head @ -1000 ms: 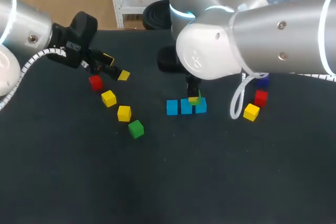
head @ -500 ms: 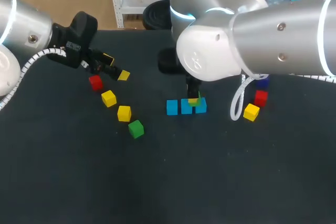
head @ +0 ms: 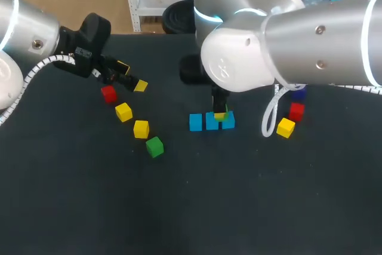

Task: Place the blue cubes, place green cubes on the blue cubes, place the yellow cubes on the green cubes, then place the red cubes on the yellow cubes, and place purple cube on the red cubes.

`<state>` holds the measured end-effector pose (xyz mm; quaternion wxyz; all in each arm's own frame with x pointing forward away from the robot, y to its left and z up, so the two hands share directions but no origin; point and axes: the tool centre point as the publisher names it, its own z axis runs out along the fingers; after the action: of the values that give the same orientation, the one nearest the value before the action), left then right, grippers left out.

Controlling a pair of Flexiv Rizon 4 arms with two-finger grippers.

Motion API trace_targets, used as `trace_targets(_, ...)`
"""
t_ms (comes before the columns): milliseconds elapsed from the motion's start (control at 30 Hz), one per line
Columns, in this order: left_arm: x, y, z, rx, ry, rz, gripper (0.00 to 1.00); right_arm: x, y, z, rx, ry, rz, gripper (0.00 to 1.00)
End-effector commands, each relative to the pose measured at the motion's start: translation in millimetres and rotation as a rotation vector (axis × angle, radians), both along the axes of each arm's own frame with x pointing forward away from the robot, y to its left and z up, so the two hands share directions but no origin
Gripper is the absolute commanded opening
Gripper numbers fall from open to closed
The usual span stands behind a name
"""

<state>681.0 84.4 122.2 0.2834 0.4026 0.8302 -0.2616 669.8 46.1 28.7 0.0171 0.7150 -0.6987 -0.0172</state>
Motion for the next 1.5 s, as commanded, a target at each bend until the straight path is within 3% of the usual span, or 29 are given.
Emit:
trace_targets(33, -0.5, 1.1, -0.9, -0.005, -0.003, -0.001, 1.00, -0.1, 0.3, -1.9, 0.005, 0.000, -0.001, 1.00)
trace_targets(400, -0.5, 1.1, -0.9, -0.005, -0.003, -0.001, 1.00, 1.0, -4.2, 0.1, 0.003, -0.016, -0.013, 1.00)
trace_targets(467, -0.5, 1.1, -0.9, -0.005, -0.003, -0.001, 1.00, 1.1, -4.7, 0.6, 0.003, -0.020, -0.016, 0.75)
trace_targets(500, -0.5, 1.1, -0.9, -0.005, -0.003, -0.001, 1.00, 1.1, -4.7, 0.7, 0.002, -0.021, -0.015, 0.56)
trace_targets(533, -0.5, 1.1, -0.9, -0.005, -0.003, -0.001, 1.00, 1.1, -4.7, 0.8, 0.002, -0.022, -0.015, 0.47)
trace_targets(733, -0.5, 1.1, -0.9, -0.005, -0.003, -0.001, 1.00, 1.4, -4.7, 0.6, 0.000, -0.021, -0.014, 0.23)
trace_targets(1033, -0.5, 1.1, -0.9, -0.005, -0.003, -0.001, 1.00, 1.8, -5.1, 0.1, 0.001, -0.019, -0.015, 0.14)
trace_targets(1367, -0.5, 1.1, -0.9, -0.005, -0.003, -0.001, 1.00, 0.2, -5.7, 0.0, 0.003, -0.013, -0.005, 0.21)
trace_targets(1500, -0.5, 1.1, -0.9, -0.005, -0.003, -0.001, 1.00, -0.2, -6.4, 0.0, 0.002, -0.014, -0.002, 0.04)
